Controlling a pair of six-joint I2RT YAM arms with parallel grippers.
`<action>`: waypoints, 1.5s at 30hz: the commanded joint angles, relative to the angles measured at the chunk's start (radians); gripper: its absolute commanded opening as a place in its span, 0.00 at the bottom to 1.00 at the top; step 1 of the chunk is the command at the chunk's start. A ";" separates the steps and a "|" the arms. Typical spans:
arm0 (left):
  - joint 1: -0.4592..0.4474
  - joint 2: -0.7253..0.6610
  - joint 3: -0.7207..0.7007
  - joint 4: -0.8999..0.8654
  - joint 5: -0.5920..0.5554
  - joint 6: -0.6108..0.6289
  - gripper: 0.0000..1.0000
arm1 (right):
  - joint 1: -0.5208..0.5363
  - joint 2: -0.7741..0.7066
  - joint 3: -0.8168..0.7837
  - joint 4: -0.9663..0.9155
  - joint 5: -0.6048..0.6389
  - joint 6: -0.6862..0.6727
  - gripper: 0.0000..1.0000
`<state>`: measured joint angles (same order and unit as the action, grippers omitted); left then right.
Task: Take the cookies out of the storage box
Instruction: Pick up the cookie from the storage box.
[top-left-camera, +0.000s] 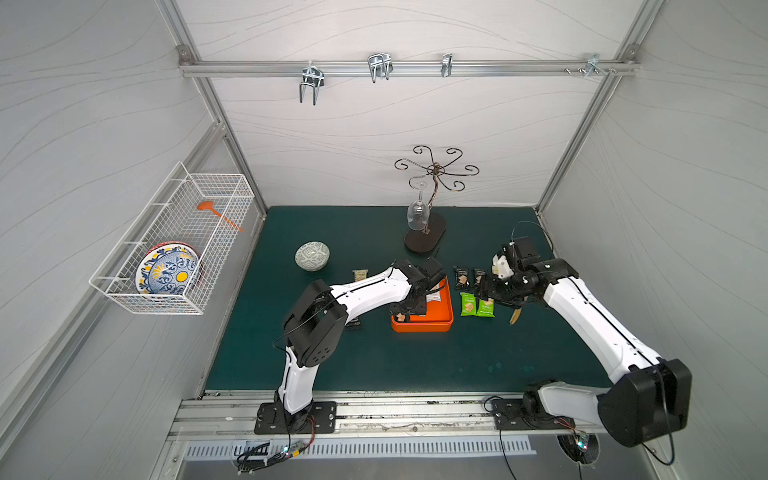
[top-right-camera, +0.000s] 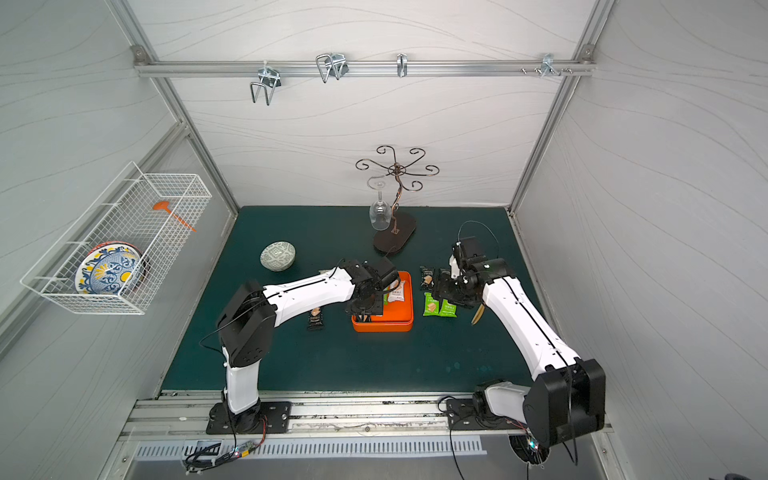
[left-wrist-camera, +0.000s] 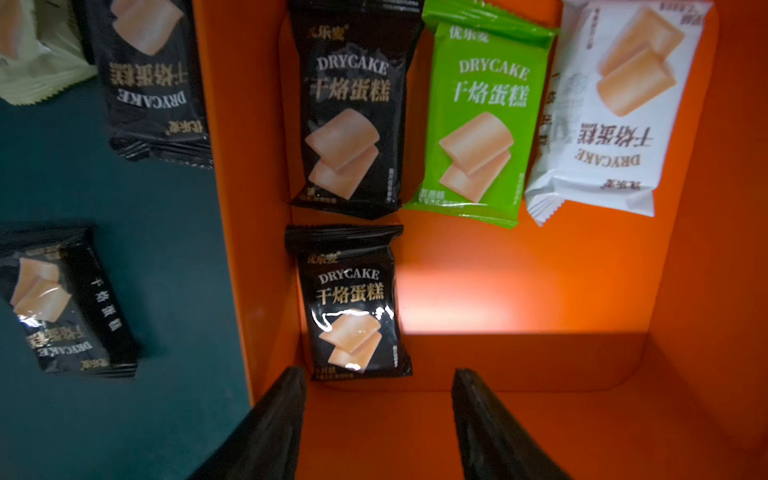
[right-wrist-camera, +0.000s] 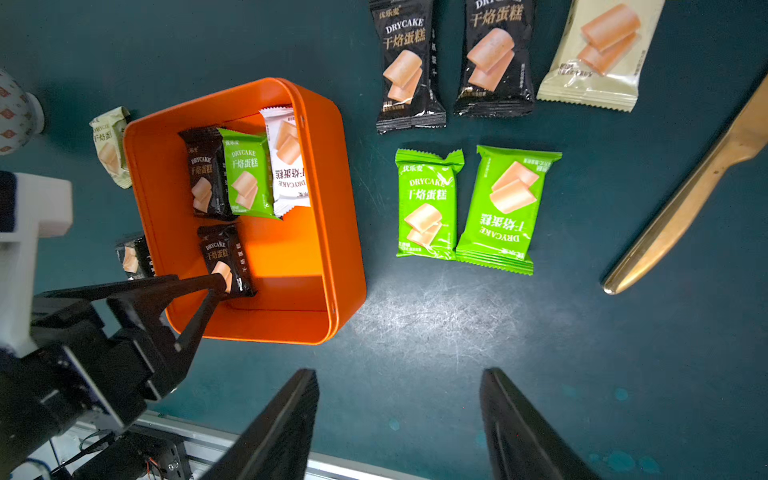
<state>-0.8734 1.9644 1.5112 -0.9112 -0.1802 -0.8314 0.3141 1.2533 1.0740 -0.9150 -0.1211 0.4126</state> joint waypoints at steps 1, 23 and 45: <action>-0.003 0.043 0.054 -0.015 -0.018 -0.017 0.62 | 0.001 -0.019 0.000 -0.013 -0.017 -0.026 0.67; -0.003 0.159 0.152 0.027 0.047 -0.017 0.61 | -0.051 -0.027 0.018 -0.047 -0.027 -0.082 0.67; 0.034 0.084 0.048 0.026 0.008 0.041 0.69 | -0.053 -0.018 0.007 -0.039 -0.029 -0.068 0.67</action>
<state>-0.8448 2.0438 1.5433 -0.9104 -0.1883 -0.8062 0.2676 1.2400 1.0740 -0.9298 -0.1402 0.3431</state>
